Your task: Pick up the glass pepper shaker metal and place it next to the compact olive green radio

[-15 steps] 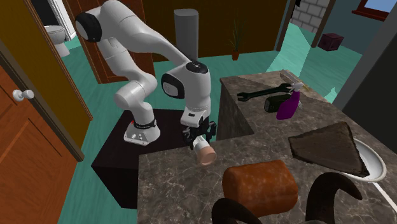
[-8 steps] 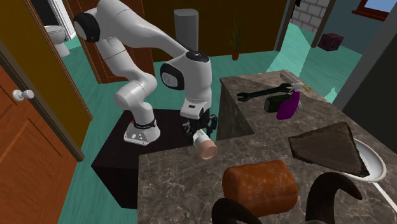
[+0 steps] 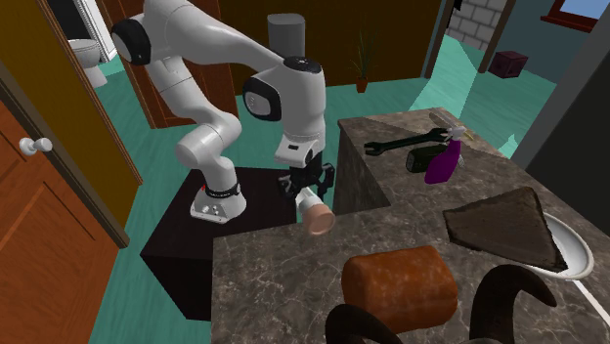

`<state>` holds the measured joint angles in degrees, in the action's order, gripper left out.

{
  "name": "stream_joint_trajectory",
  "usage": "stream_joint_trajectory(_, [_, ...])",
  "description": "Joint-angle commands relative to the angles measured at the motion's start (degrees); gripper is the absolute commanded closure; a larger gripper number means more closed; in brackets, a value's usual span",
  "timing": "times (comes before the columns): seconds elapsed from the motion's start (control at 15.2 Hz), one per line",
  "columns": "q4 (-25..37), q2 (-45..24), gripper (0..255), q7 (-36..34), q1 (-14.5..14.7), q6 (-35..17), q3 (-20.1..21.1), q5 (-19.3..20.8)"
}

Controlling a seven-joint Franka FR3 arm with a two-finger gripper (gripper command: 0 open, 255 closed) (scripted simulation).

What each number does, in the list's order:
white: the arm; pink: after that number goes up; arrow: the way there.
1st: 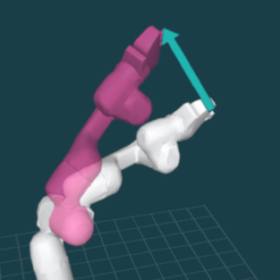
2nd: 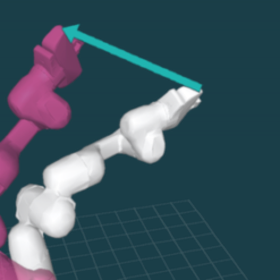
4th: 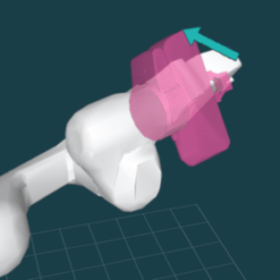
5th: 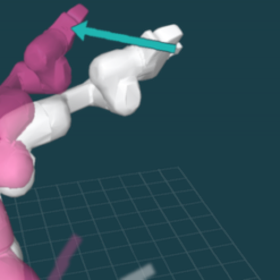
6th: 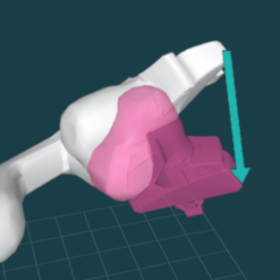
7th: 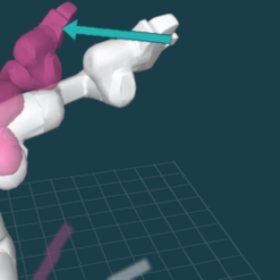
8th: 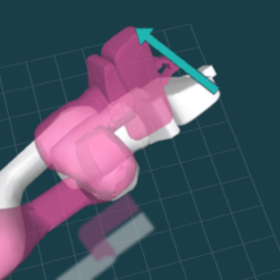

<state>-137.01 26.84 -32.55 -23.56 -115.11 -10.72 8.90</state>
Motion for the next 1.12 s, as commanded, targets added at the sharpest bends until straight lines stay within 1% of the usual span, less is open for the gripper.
stream_joint_trajectory(0.0, [1.38, 0.31, 255, 0.12, 0.03, 1.7, 0.12, -0.1])
stream_joint_trajectory(1.06, [13.53, 0.49, 255, 0.95, 0.4, 14.02, 0.94, -0.93])
